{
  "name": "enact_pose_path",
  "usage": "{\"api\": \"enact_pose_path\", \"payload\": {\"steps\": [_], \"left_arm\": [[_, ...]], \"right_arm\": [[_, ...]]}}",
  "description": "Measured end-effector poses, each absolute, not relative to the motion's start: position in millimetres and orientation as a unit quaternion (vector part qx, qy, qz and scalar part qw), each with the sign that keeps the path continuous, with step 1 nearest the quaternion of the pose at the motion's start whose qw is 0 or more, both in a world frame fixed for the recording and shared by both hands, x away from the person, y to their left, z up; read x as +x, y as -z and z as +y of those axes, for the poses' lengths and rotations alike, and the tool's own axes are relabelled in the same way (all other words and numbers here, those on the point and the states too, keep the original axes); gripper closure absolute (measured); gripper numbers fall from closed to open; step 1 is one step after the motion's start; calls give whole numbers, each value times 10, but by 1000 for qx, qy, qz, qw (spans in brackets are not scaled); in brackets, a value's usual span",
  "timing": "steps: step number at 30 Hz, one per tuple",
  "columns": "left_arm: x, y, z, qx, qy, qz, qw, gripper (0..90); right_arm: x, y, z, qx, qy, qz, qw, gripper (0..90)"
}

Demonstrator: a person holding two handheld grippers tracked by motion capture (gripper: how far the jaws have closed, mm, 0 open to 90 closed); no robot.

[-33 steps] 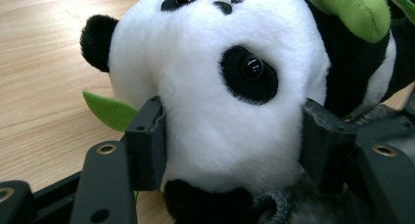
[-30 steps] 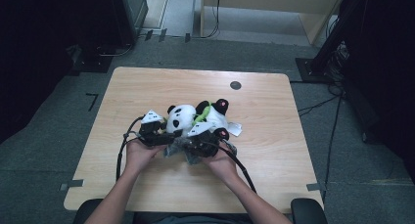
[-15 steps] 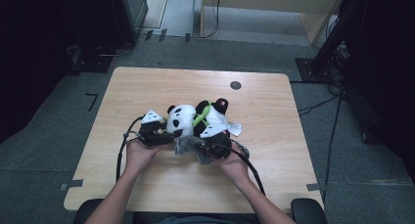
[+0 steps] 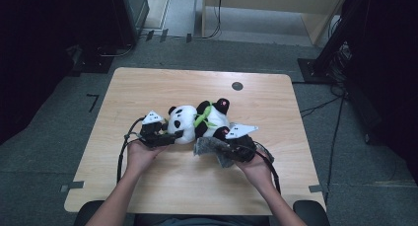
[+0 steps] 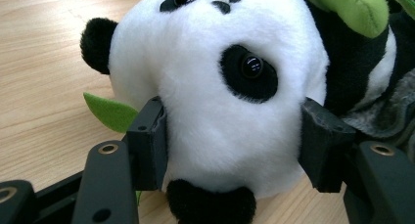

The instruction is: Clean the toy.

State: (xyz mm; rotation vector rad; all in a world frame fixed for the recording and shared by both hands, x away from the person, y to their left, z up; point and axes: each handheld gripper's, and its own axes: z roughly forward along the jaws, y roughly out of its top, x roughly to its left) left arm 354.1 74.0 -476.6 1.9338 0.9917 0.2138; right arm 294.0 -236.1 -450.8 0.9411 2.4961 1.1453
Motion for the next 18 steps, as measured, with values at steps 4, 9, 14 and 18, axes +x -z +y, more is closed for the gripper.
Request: {"api": "enact_pose_path", "payload": {"steps": [4, 9, 14, 18], "left_arm": [[3537, 4767, 735, 787, -90, 402, 460, 379], [3537, 4768, 735, 787, -90, 401, 460, 379], [3539, 4770, 737, 787, -90, 401, 460, 379], [3539, 4770, 737, 786, -90, 401, 461, 380]], "right_arm": [[2937, 4511, -2501, 331, -390, 852, 111, 747], [2946, 4504, -2656, 342, -383, 851, 112, 743], [2961, 4501, -2785, 351, -382, 848, 112, 742], [3000, 4516, -2899, 363, -386, 841, 113, 741]]}}
